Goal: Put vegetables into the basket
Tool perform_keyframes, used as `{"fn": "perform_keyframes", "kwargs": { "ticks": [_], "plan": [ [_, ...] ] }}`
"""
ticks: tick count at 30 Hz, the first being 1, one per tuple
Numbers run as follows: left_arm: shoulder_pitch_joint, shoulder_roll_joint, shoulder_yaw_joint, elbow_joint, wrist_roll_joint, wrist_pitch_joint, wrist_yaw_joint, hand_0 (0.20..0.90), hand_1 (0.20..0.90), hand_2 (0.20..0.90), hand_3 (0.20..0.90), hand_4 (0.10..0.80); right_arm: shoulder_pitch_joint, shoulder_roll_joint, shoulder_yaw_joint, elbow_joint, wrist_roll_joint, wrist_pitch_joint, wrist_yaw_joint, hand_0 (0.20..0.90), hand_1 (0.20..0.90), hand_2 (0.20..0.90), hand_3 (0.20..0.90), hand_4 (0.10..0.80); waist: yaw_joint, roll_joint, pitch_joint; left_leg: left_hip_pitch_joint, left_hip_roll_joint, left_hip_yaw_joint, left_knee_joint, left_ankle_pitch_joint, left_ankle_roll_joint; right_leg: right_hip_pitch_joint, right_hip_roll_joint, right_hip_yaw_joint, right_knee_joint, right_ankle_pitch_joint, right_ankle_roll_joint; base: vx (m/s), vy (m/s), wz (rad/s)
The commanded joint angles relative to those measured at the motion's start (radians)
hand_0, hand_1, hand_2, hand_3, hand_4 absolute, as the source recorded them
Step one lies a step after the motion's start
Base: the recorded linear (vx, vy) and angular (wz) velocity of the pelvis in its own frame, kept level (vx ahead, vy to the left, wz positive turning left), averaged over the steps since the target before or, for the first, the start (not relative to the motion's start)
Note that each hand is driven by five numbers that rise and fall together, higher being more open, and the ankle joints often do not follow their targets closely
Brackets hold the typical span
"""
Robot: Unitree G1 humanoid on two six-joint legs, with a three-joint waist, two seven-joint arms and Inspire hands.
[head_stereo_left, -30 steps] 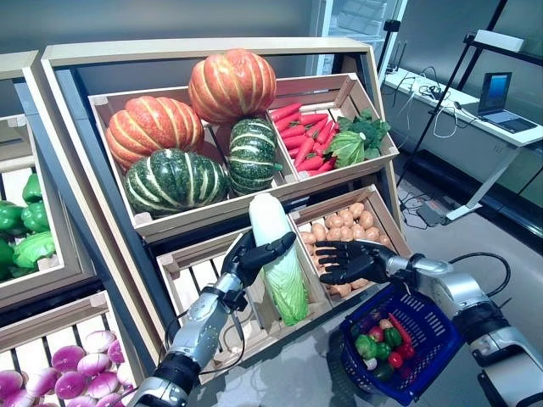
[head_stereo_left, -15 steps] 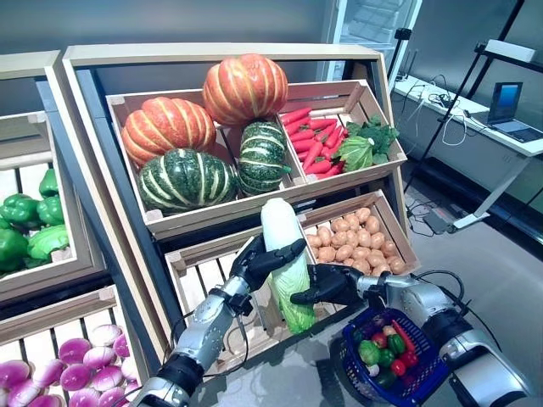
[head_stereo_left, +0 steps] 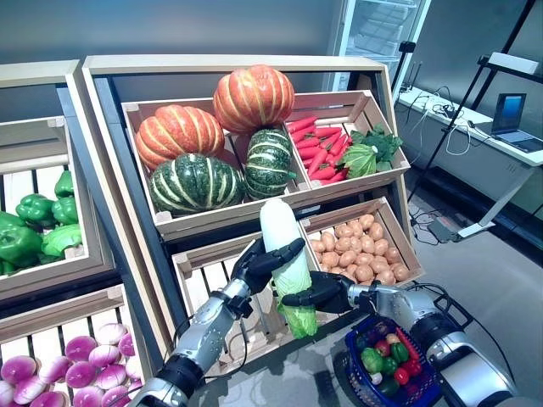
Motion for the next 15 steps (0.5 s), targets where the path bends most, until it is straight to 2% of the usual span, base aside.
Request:
{"fn": "perform_keyframes", "kwargs": {
  "ticks": [1,2,15],
  "plan": [
    [-0.14,-0.1,-0.083,-0.128,-0.096,-0.06,-0.071,0.3,0.3,0.3,0.3,0.4,-0.159,0.072,-0.014,0.088,0.099,-0.032,0.039,0.491,0.491,0.491,0.491,0.527,0.023,0.008,-0.057,0.019,-0.068,-0.019,0.001,-0.146,0.071,-0.008,0.014,-0.01,0.002,-0.046,-0.074,0.0,0.0,0.0],
    [-0.142,-0.099,-0.088,-0.133,-0.098,-0.059,-0.072,0.3,0.3,0.3,0.3,0.4,-0.16,0.074,-0.013,0.095,0.106,-0.039,0.027,0.3,0.3,0.3,0.3,0.4,0.024,0.009,-0.057,0.019,-0.068,-0.02,0.001,-0.146,0.072,-0.008,0.014,-0.009,0.002,-0.046,-0.074,0.0,0.0,0.0],
    [-0.138,-0.089,-0.109,-0.142,-0.105,-0.033,-0.05,0.3,0.3,0.3,0.3,0.4,-0.152,0.066,-0.046,0.071,0.175,-0.102,-0.073,0.3,0.3,0.3,0.3,0.4,0.016,0.015,-0.055,0.021,-0.071,-0.027,0.001,-0.148,0.075,-0.009,0.015,-0.001,0.002,-0.043,-0.074,0.002,0.002,0.01]
  ]
}}
